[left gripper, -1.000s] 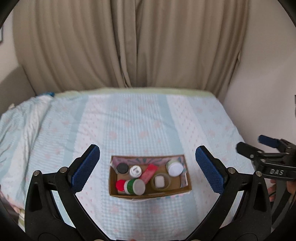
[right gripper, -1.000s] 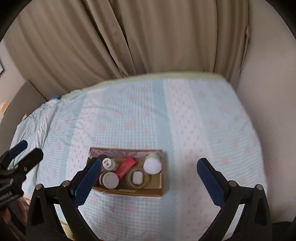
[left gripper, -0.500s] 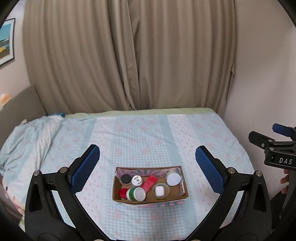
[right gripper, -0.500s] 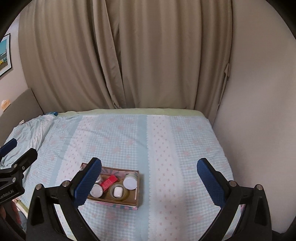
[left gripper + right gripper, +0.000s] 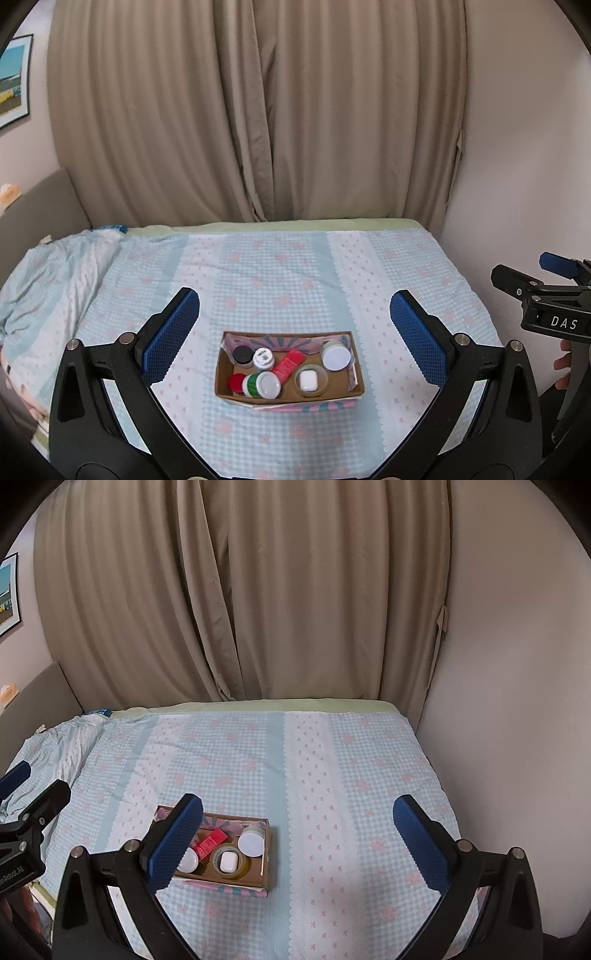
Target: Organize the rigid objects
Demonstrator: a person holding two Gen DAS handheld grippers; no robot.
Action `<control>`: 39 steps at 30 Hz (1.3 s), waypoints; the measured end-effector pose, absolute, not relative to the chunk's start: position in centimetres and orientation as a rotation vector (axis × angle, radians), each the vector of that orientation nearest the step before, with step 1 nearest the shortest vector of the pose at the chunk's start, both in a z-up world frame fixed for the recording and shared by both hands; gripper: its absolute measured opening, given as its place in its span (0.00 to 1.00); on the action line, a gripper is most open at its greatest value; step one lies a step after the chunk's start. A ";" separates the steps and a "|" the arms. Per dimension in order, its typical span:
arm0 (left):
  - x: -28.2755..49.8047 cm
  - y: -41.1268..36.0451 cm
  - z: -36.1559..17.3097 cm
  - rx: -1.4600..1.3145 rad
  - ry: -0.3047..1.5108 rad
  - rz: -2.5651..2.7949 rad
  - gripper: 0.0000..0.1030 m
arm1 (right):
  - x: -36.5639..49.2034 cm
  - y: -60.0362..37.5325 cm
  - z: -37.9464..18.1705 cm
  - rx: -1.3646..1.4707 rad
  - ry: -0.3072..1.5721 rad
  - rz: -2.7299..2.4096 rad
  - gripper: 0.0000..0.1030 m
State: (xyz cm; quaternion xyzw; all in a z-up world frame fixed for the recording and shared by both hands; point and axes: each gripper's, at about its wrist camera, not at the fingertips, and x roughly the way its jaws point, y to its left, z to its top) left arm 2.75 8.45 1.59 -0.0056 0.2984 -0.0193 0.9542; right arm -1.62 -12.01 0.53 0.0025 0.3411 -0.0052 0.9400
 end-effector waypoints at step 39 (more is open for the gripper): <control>3.0 8.6 1.8 -0.006 0.593 0.001 1.00 | -0.6 -11.4 0.4 0.003 0.677 0.002 1.00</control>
